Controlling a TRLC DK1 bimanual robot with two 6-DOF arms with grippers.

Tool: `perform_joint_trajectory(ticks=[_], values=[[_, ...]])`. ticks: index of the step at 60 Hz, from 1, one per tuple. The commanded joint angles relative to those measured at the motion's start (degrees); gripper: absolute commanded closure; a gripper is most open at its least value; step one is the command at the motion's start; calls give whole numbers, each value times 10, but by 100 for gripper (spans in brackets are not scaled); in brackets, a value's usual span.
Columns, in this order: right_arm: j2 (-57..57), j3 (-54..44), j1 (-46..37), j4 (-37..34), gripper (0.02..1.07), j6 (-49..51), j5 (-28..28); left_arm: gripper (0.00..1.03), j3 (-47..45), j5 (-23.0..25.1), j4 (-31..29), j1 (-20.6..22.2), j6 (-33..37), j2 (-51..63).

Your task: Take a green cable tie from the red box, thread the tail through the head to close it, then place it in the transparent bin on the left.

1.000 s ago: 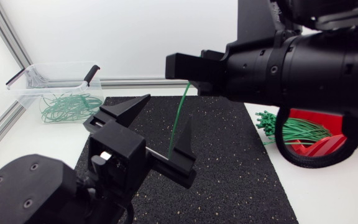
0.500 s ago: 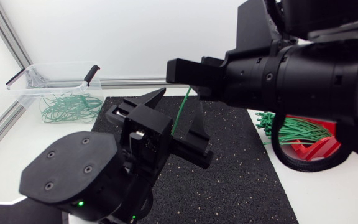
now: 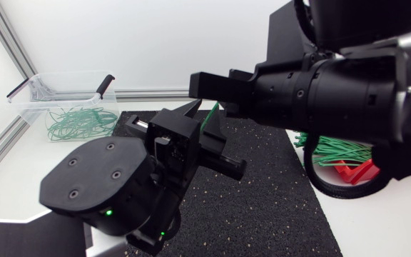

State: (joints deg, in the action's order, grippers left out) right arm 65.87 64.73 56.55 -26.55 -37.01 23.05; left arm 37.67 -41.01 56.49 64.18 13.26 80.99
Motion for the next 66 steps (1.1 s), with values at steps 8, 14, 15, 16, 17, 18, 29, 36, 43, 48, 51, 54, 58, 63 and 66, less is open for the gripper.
perform_joint_trajectory(ticks=[8, 14, 15, 16, 17, 18, 29, 36, 43, 48, 51, 54, 58, 63, 66], values=[[21, -10, -7, 4, 101, -17, 15, 76, 14, -6, 13, 0, -10, 13], [22, -11, -7, 4, 101, -19, 16, 77, 14, -6, 13, 1, -9, 13], [22, -11, -7, 4, 101, -20, 16, 78, 14, -6, 14, 1, -9, 13], [22, -11, -7, 4, 101, -20, 16, 78, 14, -6, 13, 1, -9, 12], [22, -11, -7, 4, 101, -20, 16, 78, 14, -5, 13, 1, -9, 12], [22, -11, -7, 4, 101, -21, 18, 79, 15, -5, 13, 1, -9, 13], [23, -10, -7, 4, 101, -22, 23, 83, 15, 1, 13, 1, -4, 12], [25, -10, -5, 4, 101, -22, 23, 89, 13, 7, 13, 2, -4, 9], [29, -8, 0, 4, 101, -21, 23, 93, 12, 8, 13, 2, -1, 10], [29, -8, 3, 11, 101, -19, 21, 94, 8, 11, 13, 2, 7, 10], [29, -9, 4, 15, 101, -17, 18, 99, 7, 15, 13, -1, 9, 8], [29, -11, 5, 20, 101, -15, 16, 100, 6, 24, 13, -4, 15, 7], [29, -11, 6, 20, 101, -13, 16, 100, 1, 30, 13, -7, 20, 6], [29, -12, 6, 28, 101, -7, 14, 100, -4, 30, 12, -10, 25, 4], [27, -12, 5, 29, 101, -6, 9, 100, -7, 33, 12, -11, 27, 1]])
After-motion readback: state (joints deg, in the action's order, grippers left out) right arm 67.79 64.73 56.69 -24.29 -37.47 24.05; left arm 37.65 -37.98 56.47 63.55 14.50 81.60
